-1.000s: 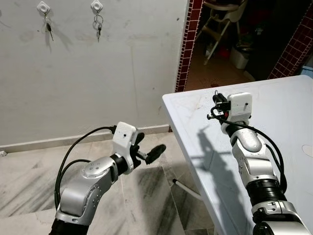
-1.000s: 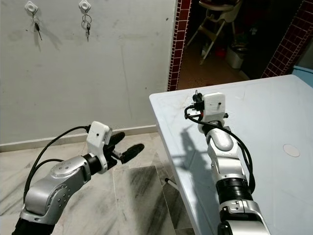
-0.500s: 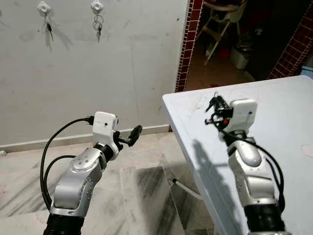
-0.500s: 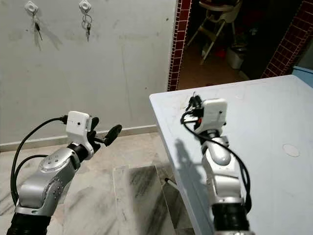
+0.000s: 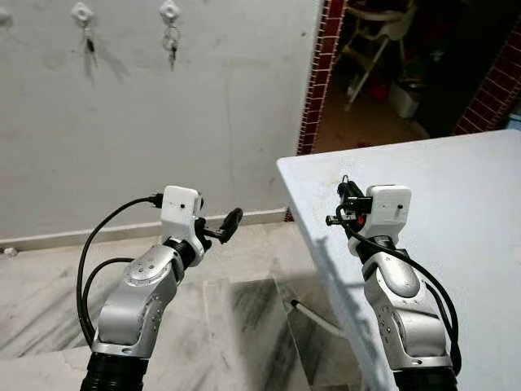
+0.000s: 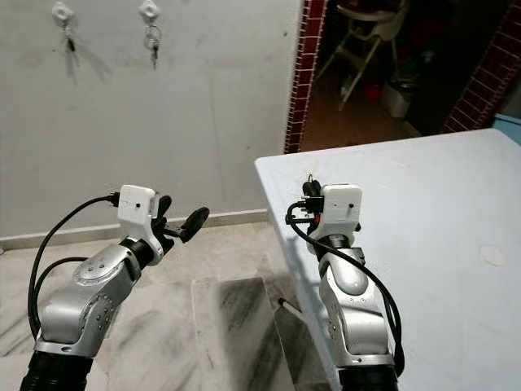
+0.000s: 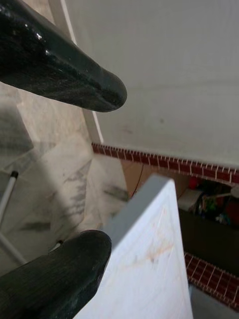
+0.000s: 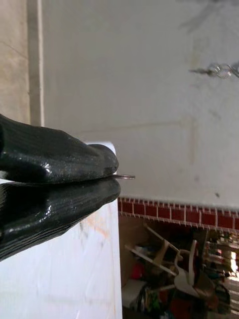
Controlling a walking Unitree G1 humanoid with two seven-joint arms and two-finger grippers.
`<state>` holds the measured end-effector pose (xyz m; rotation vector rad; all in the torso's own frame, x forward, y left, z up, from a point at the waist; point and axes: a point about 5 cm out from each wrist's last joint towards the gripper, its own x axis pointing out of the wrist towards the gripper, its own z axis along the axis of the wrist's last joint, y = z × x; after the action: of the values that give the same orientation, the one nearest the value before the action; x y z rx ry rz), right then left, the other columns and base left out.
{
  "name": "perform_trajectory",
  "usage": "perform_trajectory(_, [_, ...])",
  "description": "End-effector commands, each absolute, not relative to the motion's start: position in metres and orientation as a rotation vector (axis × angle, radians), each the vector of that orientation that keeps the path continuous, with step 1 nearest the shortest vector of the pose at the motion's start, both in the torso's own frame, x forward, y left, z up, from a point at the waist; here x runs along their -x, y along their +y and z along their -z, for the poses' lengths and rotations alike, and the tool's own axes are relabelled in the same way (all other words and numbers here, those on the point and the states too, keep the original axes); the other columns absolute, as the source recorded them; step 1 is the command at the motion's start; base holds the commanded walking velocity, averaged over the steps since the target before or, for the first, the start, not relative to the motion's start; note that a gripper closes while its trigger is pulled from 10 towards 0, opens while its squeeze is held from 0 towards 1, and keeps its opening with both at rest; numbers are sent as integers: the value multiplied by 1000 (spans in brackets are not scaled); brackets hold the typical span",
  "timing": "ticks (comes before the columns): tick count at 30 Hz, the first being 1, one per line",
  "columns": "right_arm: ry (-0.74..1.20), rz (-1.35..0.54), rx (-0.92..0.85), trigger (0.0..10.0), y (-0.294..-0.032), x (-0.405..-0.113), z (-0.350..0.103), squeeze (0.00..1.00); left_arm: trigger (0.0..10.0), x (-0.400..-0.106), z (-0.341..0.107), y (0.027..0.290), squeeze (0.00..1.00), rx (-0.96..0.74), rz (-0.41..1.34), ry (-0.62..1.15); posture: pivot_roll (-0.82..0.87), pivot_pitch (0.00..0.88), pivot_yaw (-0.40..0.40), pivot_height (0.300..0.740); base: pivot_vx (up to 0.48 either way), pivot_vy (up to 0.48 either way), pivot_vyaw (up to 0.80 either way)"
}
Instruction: Hang keys on a hook
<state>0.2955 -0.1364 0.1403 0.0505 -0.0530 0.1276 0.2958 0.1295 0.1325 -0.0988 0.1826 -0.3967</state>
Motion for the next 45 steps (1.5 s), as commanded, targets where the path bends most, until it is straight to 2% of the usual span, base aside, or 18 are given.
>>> perform_trajectory(1, [-72, -143, -47, 10000, -132, -295, -147, 0, 10000, -298, -134, 131, 0, 83, 389, 177, 133, 0, -35, 740, 0, 480, 0])
perform_trajectory(26, [-66, -151, -48, 10000, -129, -296, -151, 0, 10000, -301, -136, 129, 0, 74, 398, 173, 141, 0, -31, 740, 0, 480, 0])
perform_trajectory(32, [-69, -148, -46, 10000, -129, -296, -151, 0, 10000, -301, -137, 127, 0, 66, 399, 162, 141, 0, -31, 740, 0, 0, 747])
perform_trajectory(45, [-65, -136, -54, 10000, -131, -300, -152, 0, 10000, -303, -139, 128, 0, 99, 416, 152, 140, 0, -26, 740, 0, 0, 0])
